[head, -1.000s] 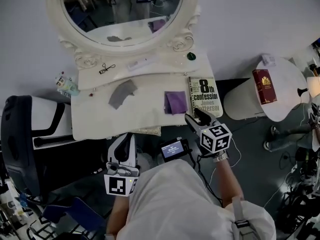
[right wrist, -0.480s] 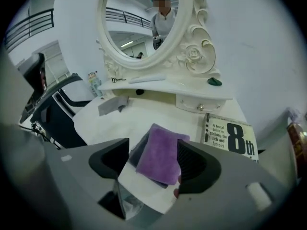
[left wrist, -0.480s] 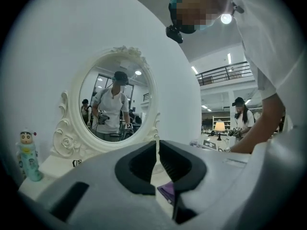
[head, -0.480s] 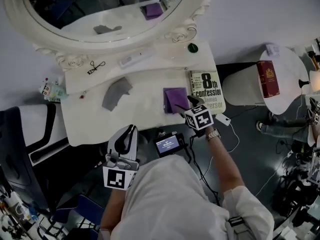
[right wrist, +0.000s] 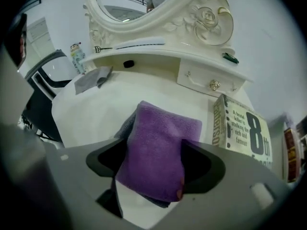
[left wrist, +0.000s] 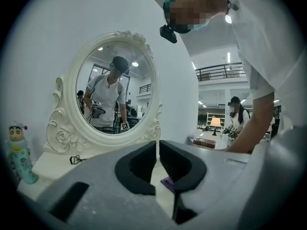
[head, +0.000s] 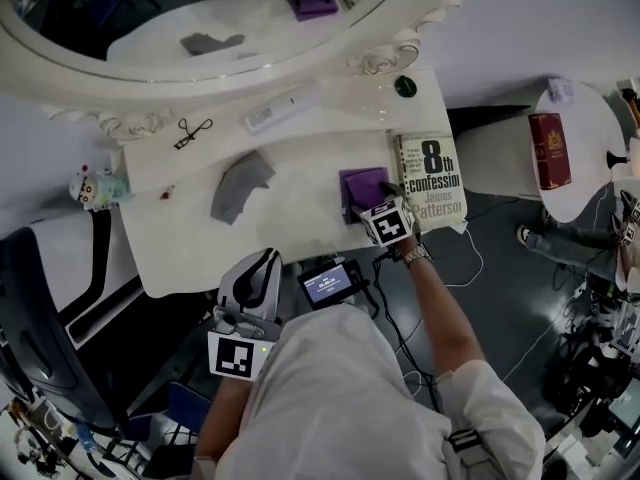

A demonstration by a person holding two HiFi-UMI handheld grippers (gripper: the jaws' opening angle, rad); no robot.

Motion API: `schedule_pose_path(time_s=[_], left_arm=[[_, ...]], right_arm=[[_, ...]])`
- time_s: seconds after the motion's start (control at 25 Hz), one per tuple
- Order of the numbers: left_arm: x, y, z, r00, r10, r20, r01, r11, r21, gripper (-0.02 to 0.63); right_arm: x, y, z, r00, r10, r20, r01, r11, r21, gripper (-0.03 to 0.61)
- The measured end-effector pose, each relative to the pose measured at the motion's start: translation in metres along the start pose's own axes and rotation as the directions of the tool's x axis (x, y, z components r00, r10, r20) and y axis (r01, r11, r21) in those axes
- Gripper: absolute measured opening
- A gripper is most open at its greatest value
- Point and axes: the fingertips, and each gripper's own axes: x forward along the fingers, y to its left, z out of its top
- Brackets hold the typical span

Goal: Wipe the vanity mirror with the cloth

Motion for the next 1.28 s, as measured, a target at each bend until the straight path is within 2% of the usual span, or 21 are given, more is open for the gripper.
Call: schedule_pose_path(time_s=[0.08,0.12,0.2,0.24,0.32,0.48,0.6,0.72,0.8,0.92,1.0,1.08,1.2,1.28], left_arm=[[0.002,0.009,0.000,1.000,0.002,-0.003,-0.002,1.000,0.000,0.026],[0.003,0.013,0.001,1.000,0.003,-0.002,-0.003,1.000,-0.001,0.026],[0.004,0.017,0.004,1.000,0.003,0.004,-0.003,1.000,-0.001,0.026],[0.004,0.018,0.007,1.000,0.001,0.010,-0.001,1.000,0.000,0.026],[0.005,0.019,0.012,1.000,-0.001,0.027,0.001,1.000,0.002,0.026],[-0.001,0.023,0.019,0.999,0.008,0.049,-0.008,1.000,0.001,0.025],[-0.010,0.027,0.026,0.998,0.014,0.068,-0.015,1.000,0.006,0.025],[-0.012,0.035,0.038,0.993,0.023,0.113,-0.023,1.000,-0.001,0.025],[-0.012,0.039,0.048,0.989,0.022,0.146,-0.023,1.000,0.007,0.025],[-0.019,0.041,0.062,0.985,-0.001,0.171,-0.008,0.999,0.054,0.025],[-0.024,0.043,0.075,0.980,-0.005,0.198,-0.009,0.997,0.072,0.025],[-0.026,0.049,0.089,0.974,-0.005,0.226,-0.015,0.996,0.090,0.025],[-0.027,0.065,0.113,0.958,0.002,0.286,-0.029,0.996,0.090,0.022],[-0.033,0.076,0.130,0.946,0.008,0.324,-0.040,0.995,0.093,0.012]], right_arm=[[0.001,-0.002,0.004,1.000,-0.017,-0.017,0.018,1.000,0.019,0.367],[0.001,-0.003,0.007,0.999,-0.031,-0.023,0.032,0.999,0.031,0.342],[0.000,-0.006,0.016,0.997,-0.079,-0.013,0.079,0.996,0.029,0.136],[0.000,-0.007,0.018,0.995,-0.101,-0.008,0.101,0.995,0.019,0.107],[0.002,-0.009,0.021,0.993,-0.119,-0.005,0.119,0.993,0.010,0.095],[-0.007,-0.009,0.025,0.993,-0.111,0.044,0.108,0.992,0.058,0.089],[-0.041,-0.009,0.050,0.981,-0.129,0.146,0.117,0.989,0.089,0.088],[-0.092,-0.016,0.099,0.941,-0.156,0.301,0.133,0.986,0.097,0.089],[-0.136,-0.020,0.137,0.893,-0.173,0.414,0.142,0.984,0.106,0.089],[-0.214,-0.020,0.191,0.793,-0.184,0.581,0.128,0.982,0.136,0.089],[-0.268,-0.014,0.227,0.711,-0.183,0.679,0.111,0.983,0.149,0.091],[-0.319,-0.006,0.266,0.616,-0.177,0.767,0.112,0.984,0.138,0.091],[-0.386,0.011,0.325,0.466,-0.162,0.870,0.145,0.984,0.105,0.091],[-0.420,0.024,0.360,0.385,-0.152,0.910,0.178,0.980,0.089,0.091]])
